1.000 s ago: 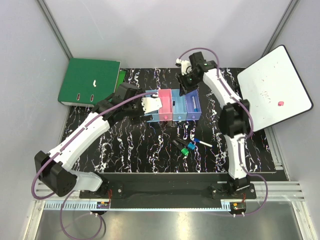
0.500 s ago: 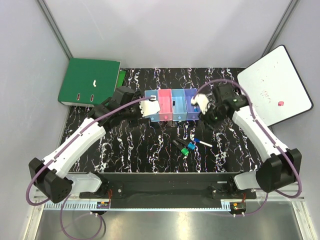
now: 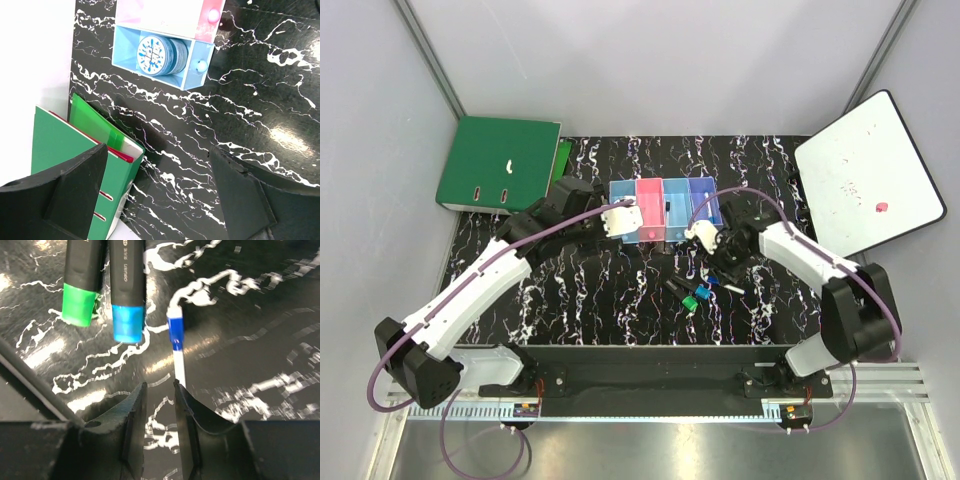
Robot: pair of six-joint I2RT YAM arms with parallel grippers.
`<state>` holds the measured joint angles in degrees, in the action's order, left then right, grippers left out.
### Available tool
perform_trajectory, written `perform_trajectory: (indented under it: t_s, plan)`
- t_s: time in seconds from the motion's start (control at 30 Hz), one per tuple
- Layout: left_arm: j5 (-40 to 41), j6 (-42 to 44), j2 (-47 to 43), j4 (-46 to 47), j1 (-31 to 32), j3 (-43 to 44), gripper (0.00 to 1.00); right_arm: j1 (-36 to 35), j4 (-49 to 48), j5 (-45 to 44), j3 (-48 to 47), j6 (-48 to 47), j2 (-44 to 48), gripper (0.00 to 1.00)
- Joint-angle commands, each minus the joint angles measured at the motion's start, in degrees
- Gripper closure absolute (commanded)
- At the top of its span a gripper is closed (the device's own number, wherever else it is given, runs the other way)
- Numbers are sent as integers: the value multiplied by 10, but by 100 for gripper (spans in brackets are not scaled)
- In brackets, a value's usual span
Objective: Sort the stationery into containers
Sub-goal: Pick up the pen from the center of the board.
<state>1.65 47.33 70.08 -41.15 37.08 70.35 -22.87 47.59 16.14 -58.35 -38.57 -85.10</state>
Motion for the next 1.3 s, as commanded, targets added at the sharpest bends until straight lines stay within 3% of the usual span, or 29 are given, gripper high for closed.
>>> perform_trajectory:
  t_s: [0.0, 0.8, 0.9, 1.07, 1.27]
  plan:
    - [22, 4, -7, -2, 4, 9, 11, -13, -69, 5, 10, 3, -31, 64]
    - [19, 15, 23, -4, 6, 13, 11, -34, -133, 19, -11, 24, -135, 62]
    - [19, 15, 22, -4, 6, 13, 11, -37, -137, 18, -14, 30, -143, 67]
    - [18, 15, 19, -4, 6, 12, 11, -38, -138, 10, -18, 39, -137, 99]
    - [17, 12, 11, -4, 6, 13, 11, -38, -111, -13, -28, 43, -84, 100]
